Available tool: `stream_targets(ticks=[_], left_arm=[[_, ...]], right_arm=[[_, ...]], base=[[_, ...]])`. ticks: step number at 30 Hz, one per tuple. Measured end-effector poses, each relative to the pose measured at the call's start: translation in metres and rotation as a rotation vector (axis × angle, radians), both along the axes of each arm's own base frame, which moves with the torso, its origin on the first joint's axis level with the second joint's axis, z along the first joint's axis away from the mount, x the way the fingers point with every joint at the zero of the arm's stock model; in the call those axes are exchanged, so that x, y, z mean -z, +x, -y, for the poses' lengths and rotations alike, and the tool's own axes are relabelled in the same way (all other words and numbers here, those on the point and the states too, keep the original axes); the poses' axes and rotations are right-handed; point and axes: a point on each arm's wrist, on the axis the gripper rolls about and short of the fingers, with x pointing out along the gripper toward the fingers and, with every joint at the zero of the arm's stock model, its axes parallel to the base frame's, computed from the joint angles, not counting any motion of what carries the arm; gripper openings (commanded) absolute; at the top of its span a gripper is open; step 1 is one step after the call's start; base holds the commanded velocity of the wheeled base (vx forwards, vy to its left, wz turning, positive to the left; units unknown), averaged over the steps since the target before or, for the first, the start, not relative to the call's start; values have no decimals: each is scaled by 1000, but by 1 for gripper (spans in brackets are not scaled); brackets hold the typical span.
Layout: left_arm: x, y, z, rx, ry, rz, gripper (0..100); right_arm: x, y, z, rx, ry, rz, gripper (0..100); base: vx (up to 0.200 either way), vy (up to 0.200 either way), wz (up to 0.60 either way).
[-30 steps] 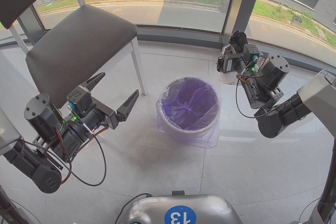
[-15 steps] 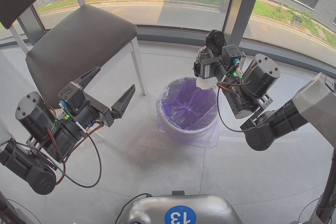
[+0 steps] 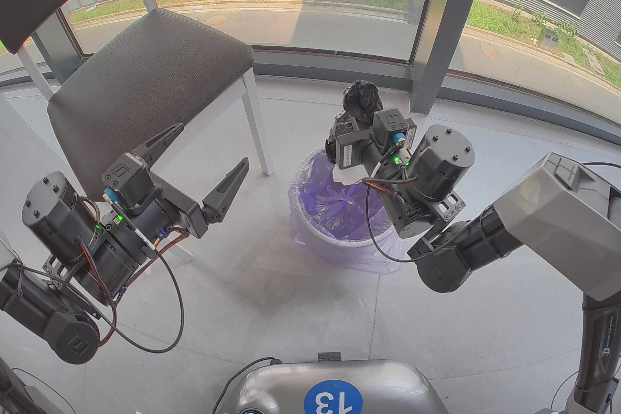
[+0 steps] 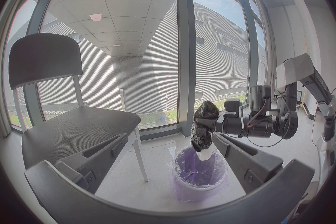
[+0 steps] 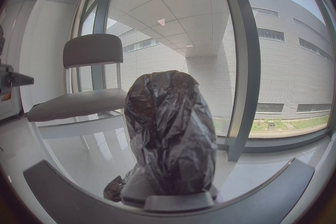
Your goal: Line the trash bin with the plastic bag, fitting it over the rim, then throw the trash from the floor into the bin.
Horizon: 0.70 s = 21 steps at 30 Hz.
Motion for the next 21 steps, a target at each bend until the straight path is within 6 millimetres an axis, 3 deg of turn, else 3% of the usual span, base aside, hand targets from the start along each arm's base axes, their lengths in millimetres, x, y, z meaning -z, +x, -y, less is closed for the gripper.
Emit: stream_targets(ticks=[9,21], left_arm=[[1,0,-1,-4,0,-2,100],[1,0,-1,-6,0,-2,100]], right_arm=[[24,9,-8,-16,7,-41,0],[55,36,-5,17,12,-69,0]], base=[[0,0,0],[0,0,0]])
